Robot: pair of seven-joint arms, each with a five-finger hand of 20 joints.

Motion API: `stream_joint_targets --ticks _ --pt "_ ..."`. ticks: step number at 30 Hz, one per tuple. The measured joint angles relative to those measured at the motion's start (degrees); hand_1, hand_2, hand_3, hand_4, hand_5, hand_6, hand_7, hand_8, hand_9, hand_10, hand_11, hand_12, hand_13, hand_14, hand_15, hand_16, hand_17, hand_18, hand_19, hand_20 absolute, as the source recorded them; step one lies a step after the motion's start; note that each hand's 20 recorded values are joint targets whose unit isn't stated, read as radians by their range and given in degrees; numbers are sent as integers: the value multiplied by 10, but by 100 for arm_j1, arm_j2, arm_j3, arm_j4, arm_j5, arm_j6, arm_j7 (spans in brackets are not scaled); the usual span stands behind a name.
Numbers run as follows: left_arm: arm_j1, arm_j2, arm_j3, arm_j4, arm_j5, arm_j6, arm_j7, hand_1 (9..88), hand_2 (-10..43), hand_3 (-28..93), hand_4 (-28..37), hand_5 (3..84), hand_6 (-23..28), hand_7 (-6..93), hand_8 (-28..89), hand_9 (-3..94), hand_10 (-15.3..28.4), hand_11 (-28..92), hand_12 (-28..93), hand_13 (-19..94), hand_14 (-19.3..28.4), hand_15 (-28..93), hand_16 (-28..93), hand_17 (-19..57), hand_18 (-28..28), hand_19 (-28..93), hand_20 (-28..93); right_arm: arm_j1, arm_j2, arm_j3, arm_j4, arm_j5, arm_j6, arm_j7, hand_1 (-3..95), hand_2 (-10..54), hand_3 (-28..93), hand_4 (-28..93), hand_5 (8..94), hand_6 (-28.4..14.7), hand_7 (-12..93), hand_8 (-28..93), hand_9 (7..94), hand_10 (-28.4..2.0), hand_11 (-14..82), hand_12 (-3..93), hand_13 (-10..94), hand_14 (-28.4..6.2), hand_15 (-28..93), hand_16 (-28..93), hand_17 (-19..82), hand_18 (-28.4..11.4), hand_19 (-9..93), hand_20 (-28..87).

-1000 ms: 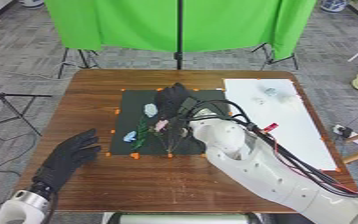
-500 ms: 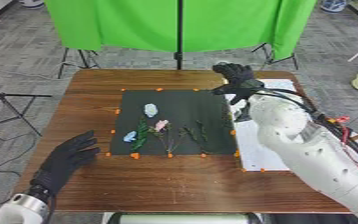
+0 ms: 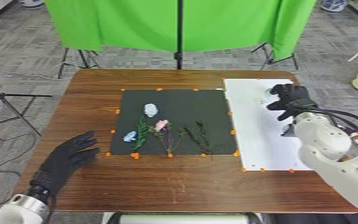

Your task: Arrange flowers

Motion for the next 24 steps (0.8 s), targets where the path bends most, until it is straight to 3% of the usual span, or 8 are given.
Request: stream_joint_targets --ticks 4,13,24 --pt "-1 3 -1 0 0 -1 -3 241 5 697 -283 311 53 171 -104 263 114 226 140 212 136 466 -44 -115 208 527 30 125 -7 -270 96 -66 99 35 317 -95 879 -283 444 -31 313 -214 456 -103 340 170 581 -34 391 125 267 -138 751 193" --pt "-3 5 -3 0 0 -6 -10 240 4 699 -283 311 52 171 -103 263 114 225 140 212 136 466 -44 -116 208 527 30 575 -146 -905 376 -404 589 350 357 -95 855 -283 515 1 323 -218 590 -91 368 175 667 -26 374 156 295 -157 771 242" --pt "-3 1 -4 0 0 -10 -11 240 4 697 -283 311 53 171 -103 263 114 225 141 212 136 466 -44 -115 208 527 30 926 -345 -1186 676 -595 439 470 387 -95 805 -283 562 16 354 -229 620 -86 412 197 693 -14 416 198 300 -157 776 292"
